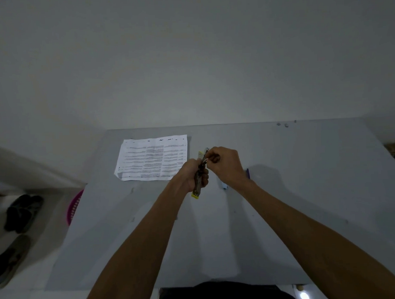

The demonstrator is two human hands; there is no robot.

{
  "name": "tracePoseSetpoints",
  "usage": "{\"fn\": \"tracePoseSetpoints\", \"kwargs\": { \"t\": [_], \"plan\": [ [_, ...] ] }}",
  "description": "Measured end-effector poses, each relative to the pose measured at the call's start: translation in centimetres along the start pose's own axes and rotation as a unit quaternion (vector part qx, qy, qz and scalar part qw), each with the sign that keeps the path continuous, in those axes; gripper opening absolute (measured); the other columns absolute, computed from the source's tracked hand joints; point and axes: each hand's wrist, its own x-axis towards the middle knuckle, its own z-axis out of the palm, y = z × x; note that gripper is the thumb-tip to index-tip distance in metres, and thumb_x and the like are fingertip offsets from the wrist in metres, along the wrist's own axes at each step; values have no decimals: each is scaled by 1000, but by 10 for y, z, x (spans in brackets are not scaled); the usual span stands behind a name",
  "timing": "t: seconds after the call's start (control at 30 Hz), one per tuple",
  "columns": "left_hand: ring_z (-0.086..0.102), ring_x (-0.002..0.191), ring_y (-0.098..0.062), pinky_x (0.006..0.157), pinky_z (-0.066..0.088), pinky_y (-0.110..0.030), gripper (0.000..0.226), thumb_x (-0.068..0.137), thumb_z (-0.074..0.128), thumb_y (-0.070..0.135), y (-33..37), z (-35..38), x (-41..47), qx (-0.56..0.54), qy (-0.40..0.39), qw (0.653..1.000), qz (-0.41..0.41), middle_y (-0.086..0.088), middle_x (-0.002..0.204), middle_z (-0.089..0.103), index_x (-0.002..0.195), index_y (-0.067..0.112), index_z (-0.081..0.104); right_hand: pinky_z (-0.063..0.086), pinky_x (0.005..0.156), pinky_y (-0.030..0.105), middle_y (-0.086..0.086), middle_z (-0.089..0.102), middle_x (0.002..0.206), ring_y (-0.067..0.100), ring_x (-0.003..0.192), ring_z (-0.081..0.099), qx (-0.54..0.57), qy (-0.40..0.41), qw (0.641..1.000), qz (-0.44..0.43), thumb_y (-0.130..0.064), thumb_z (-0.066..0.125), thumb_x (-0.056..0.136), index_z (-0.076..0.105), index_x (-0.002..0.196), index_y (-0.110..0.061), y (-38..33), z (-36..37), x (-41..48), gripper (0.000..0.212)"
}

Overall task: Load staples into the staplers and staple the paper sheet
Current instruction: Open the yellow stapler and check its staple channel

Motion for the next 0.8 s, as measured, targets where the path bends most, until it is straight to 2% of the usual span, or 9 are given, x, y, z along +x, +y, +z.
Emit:
{"fn": "tracePoseSetpoints", "kwargs": {
  "t": [0.1,0.3,0.57,0.67,0.73,0.8],
  "plan": [
    [43,43,-13,42,40,-21,37,100,35,30,2,0,0,-11,0,1000,-4,-4,59,48,74,10,51,53,65,23,7,72,77,16,66,64,-4,0,1000,-10,2,67,72,73,82,-7,-1,-1,-3,15],
    [43,47,-12,45,38,-22,40,101,34,32,3,4,-1,1,-8,1000,-9,-3,58,48,74,10,52,55,66,29,8,72,76,18,66,65,1,-1,1000,-14,1,67,72,73,82,-5,-1,-5,-7,14],
    [40,43,-10,40,36,-18,39,102,34,29,9,8,0,-26,-8,1000,-5,-3,54,47,72,9,50,56,68,29,7,73,78,15,67,66,18,21,1000,-11,-1,69,73,74,85,-6,0,-4,-5,14],
    [39,37,-10,39,33,-17,37,102,35,25,9,6,1,-29,-8,1000,8,-3,49,47,71,10,48,56,71,27,8,73,82,16,72,68,35,-8,999,-23,-2,71,75,75,89,-7,3,-3,-13,15],
    [36,43,-12,42,32,-19,34,101,38,25,9,4,3,-19,-2,1000,19,-4,57,45,71,10,46,56,73,23,9,74,86,14,73,68,54,-41,997,-24,-2,72,76,75,93,-6,2,-2,-19,17],
    [34,47,-13,44,31,-20,35,101,39,28,9,2,4,-18,-3,1000,22,-4,59,44,71,11,46,57,75,22,9,74,89,12,75,68,61,-36,997,-25,-3,69,79,74,96,-6,3,-1,-20,18]
  ]
}}
